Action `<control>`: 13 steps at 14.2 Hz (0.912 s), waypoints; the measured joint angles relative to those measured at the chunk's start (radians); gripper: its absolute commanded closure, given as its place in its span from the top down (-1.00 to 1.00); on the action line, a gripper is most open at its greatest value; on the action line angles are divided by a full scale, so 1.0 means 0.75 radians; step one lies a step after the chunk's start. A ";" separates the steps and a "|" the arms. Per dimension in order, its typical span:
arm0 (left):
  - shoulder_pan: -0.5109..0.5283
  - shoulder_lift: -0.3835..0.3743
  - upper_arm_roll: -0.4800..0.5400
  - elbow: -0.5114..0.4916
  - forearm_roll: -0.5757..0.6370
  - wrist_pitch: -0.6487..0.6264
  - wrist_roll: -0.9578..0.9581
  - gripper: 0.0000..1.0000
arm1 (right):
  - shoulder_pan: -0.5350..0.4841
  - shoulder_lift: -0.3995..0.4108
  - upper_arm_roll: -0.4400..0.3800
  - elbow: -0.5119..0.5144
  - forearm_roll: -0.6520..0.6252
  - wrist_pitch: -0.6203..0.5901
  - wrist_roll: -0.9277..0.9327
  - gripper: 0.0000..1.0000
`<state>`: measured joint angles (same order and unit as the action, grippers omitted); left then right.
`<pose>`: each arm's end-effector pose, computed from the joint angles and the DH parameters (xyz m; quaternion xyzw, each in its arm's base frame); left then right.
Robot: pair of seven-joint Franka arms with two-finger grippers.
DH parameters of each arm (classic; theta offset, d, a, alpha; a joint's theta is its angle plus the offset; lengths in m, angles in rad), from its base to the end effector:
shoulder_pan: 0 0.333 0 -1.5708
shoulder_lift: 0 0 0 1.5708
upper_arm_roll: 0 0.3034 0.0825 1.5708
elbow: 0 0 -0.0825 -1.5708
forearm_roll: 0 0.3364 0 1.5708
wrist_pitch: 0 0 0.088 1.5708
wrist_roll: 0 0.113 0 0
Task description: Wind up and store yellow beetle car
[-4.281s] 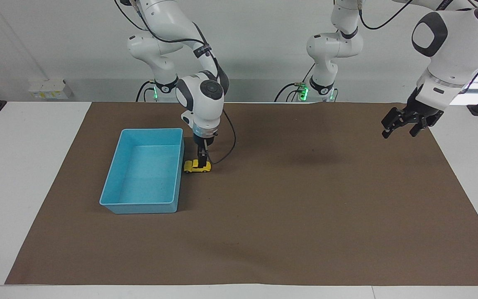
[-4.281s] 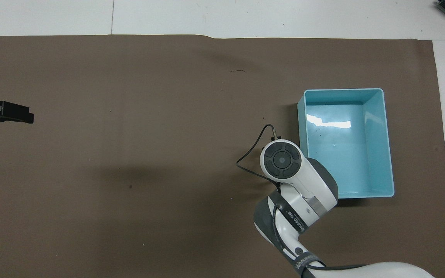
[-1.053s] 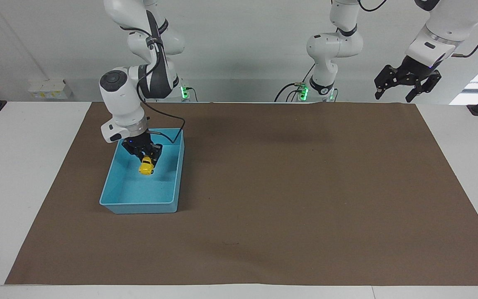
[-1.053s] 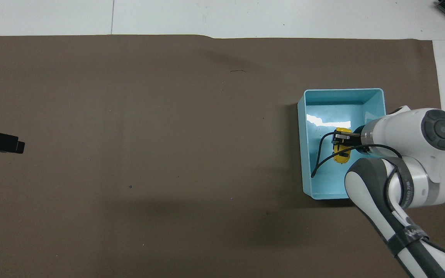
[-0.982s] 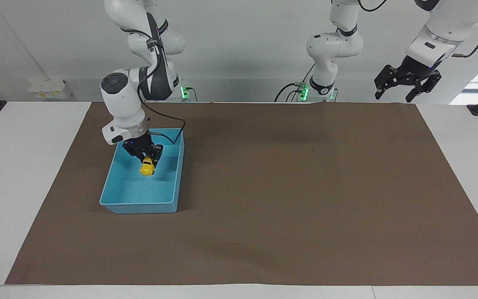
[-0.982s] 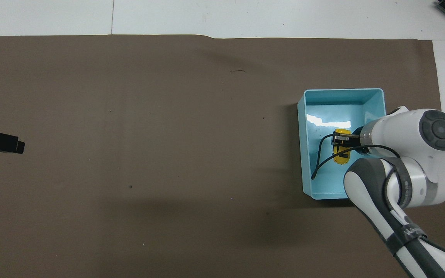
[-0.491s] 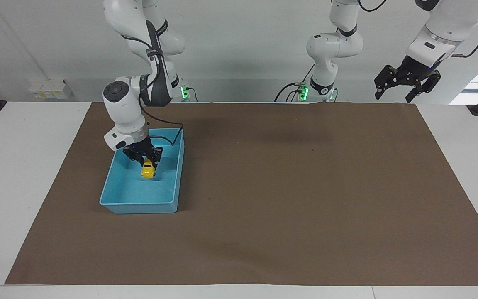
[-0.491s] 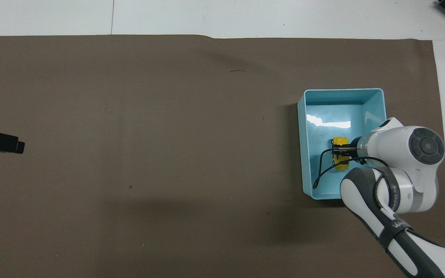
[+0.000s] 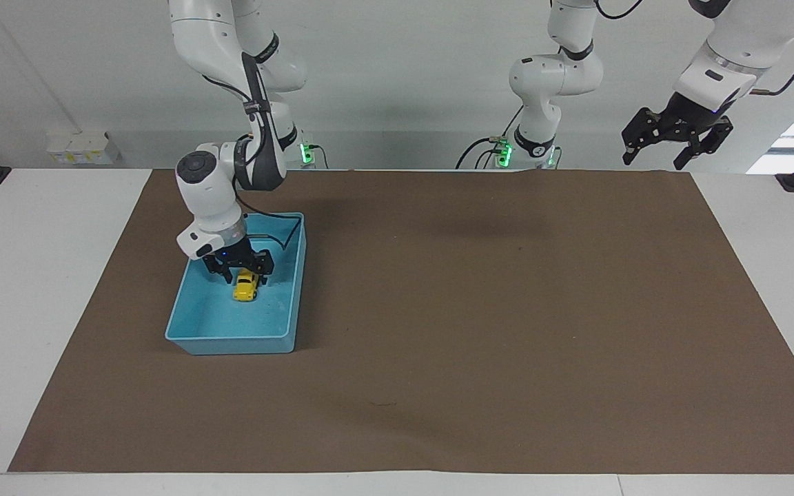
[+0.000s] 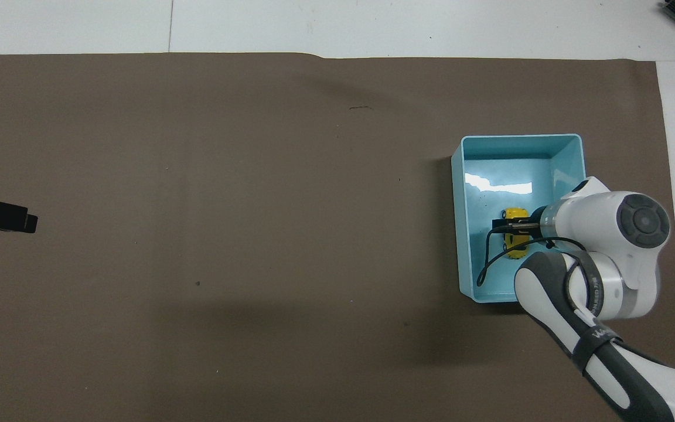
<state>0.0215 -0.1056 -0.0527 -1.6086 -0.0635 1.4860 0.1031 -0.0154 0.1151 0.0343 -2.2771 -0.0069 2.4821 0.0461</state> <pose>0.4657 -0.0237 0.6342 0.9971 -0.0693 -0.0075 0.0292 0.5041 0.0094 0.3302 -0.9989 0.0112 -0.0450 0.0012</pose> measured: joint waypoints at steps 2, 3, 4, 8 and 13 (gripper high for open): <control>0.000 0.000 0.000 0.000 0.000 0.000 0.000 1.00 | -0.001 -0.016 0.000 0.109 0.000 -0.153 -0.013 1.00; 0.000 0.000 0.000 0.000 0.000 0.000 0.000 1.00 | -0.004 -0.028 -0.001 0.170 0.000 -0.233 -0.021 1.00; 0.000 0.000 0.000 0.000 0.000 0.000 0.000 1.00 | -0.008 -0.039 -0.001 0.234 0.000 -0.315 -0.026 1.00; 0.000 0.000 0.000 0.000 0.000 0.000 0.000 1.00 | -0.022 -0.055 -0.002 0.502 -0.004 -0.635 -0.047 1.00; 0.000 0.000 0.000 0.000 0.000 0.000 0.000 1.00 | -0.023 -0.069 -0.005 0.786 -0.034 -0.970 -0.049 1.00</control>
<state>0.0215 -0.1056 -0.0527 -1.6086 -0.0635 1.4858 0.1029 -0.0329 0.0636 0.0306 -1.6874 -0.0324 1.7547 0.0096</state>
